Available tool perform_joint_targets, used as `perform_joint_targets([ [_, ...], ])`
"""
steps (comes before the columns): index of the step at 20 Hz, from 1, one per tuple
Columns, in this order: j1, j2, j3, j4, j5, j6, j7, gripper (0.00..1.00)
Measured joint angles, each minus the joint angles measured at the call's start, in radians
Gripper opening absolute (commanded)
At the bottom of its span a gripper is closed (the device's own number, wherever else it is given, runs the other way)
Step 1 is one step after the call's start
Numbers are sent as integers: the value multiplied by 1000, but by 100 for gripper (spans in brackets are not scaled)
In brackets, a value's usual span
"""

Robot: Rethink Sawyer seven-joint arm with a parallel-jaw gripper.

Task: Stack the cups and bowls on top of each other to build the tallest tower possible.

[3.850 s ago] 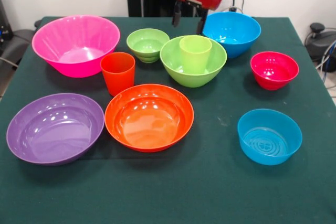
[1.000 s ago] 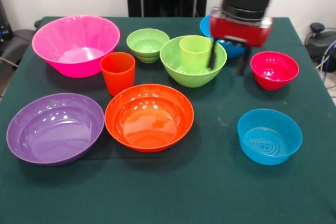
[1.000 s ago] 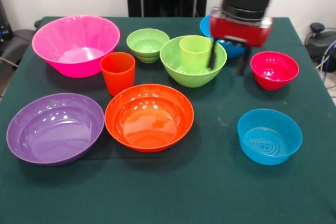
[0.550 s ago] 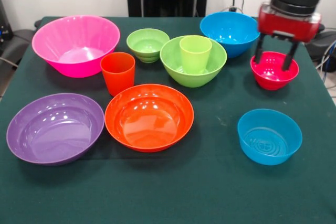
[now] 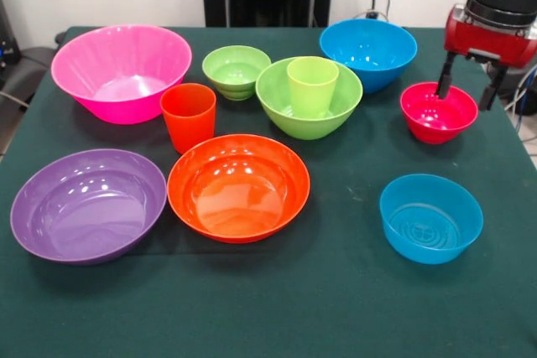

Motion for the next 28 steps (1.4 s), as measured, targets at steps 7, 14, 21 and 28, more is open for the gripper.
perform_joint_targets([
  [7,35,32,-25,0,29,-15,5,100],
  [14,83,57,-54,4,77,-54,18,100],
  [21,123,77,-58,6,127,-97,43,100],
  [28,163,106,-94,6,140,-103,62,100],
])
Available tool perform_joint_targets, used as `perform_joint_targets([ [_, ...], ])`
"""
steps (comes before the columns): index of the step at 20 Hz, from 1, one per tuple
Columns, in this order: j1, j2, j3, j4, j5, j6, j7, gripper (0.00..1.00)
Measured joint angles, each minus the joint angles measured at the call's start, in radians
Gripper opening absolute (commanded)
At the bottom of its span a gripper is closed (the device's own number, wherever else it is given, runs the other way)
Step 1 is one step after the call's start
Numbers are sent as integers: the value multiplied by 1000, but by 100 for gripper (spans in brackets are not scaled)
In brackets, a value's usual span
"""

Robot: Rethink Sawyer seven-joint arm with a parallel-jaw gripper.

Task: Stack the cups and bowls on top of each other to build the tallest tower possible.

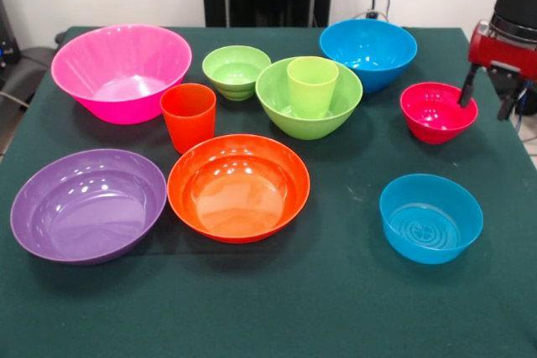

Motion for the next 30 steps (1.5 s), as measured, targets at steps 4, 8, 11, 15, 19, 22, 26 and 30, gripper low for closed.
perform_joint_targets([
  [4,25,23,-36,0,0,0,7,100],
  [8,51,46,-74,0,0,0,14,100],
  [11,67,62,-99,0,1,-9,18,100],
  [15,73,72,-113,0,1,-31,19,100],
  [19,73,80,-122,0,5,-55,19,100],
  [22,73,86,-126,0,9,-73,19,100],
  [26,71,91,-126,0,23,-81,19,100],
  [30,71,91,-126,0,29,-81,19,100],
])
